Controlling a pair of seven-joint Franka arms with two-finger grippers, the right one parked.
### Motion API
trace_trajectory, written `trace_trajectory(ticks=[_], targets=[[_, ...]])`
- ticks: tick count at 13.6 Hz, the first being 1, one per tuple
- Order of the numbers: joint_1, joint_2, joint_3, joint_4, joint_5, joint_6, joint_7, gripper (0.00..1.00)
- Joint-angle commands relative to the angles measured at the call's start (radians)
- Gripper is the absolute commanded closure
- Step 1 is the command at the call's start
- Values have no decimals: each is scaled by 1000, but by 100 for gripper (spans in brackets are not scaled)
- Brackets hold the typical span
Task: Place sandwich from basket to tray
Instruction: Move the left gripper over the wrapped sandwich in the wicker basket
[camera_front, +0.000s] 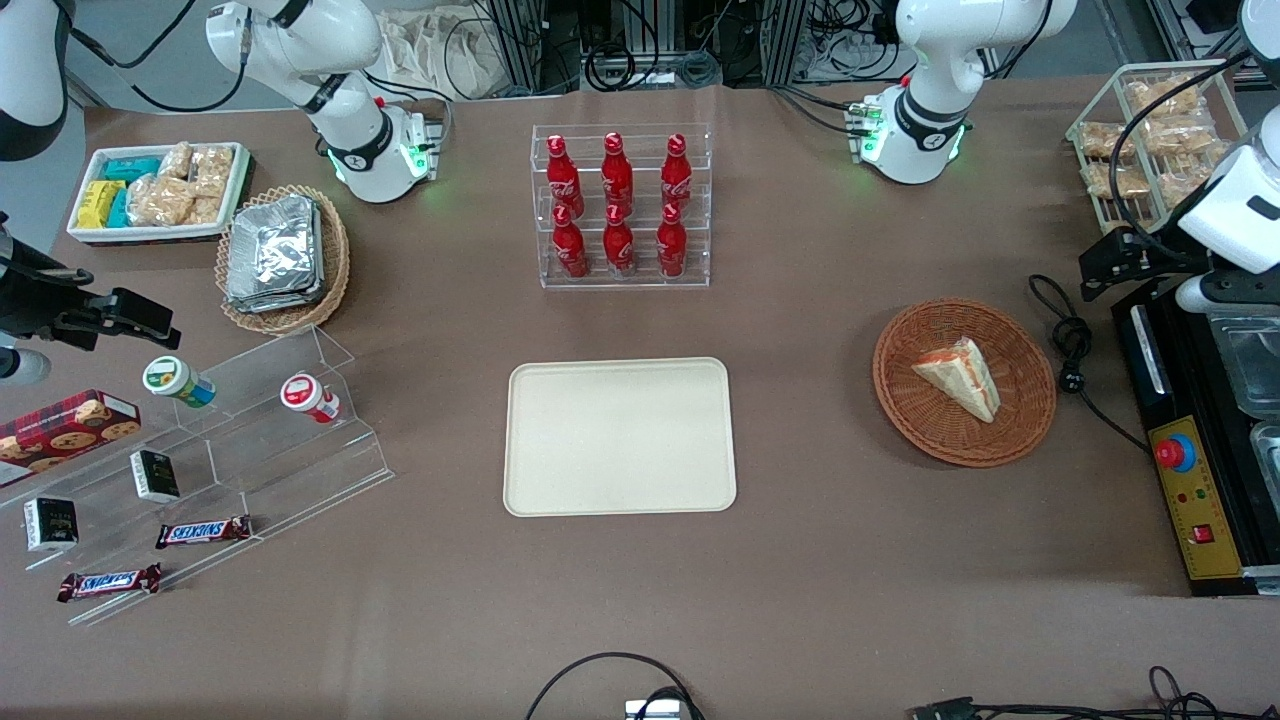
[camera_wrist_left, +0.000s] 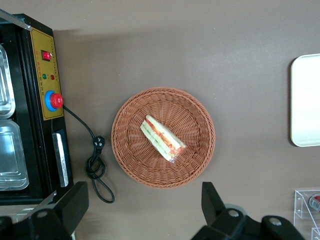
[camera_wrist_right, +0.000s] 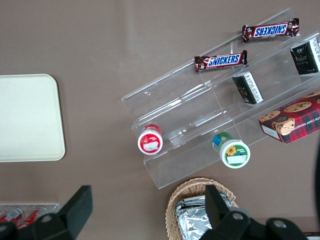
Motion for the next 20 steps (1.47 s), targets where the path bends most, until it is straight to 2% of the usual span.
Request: trace_trajectory(ticks=[1,5,8,10,12,14,20], targets=[[-4,16,4,34,-11,-26,-10,0],[-9,27,3,29,10,-40,-16,0],[-7,27,3,-12,11,-34,-134,0],[-7,24,4,-49,7,-16,-142,0],[-6,-14,4,-171,6,86,-184,0],[-6,-65,4,-320,9,226,-313,0],[-7,-77,3,-553,11,467,-514,0]])
